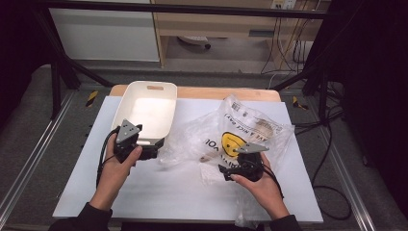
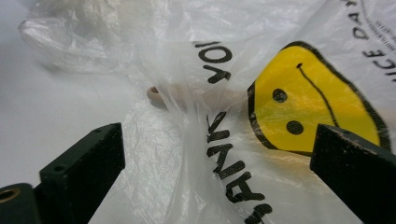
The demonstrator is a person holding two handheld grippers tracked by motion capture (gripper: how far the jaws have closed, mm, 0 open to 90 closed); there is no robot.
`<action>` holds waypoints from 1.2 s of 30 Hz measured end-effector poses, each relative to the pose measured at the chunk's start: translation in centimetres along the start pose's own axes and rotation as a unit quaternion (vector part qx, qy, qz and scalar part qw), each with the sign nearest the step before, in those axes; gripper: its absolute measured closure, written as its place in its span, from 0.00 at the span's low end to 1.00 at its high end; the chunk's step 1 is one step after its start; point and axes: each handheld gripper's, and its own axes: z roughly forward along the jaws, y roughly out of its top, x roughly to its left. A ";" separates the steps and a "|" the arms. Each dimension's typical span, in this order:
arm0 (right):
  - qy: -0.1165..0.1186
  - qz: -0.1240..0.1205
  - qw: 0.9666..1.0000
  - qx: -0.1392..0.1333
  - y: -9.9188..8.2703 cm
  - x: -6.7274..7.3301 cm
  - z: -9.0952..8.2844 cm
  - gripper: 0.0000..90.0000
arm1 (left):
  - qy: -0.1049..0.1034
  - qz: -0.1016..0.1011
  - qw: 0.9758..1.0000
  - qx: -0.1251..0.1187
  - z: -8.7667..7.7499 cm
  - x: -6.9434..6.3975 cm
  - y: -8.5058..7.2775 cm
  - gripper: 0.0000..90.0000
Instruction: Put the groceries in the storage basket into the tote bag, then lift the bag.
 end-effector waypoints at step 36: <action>-0.081 0.121 0.988 0.048 -8.2 -6.0 -6.9 0.06 | 0.000 -0.002 1.000 -0.014 -1.3 -1.5 -1.5 0.07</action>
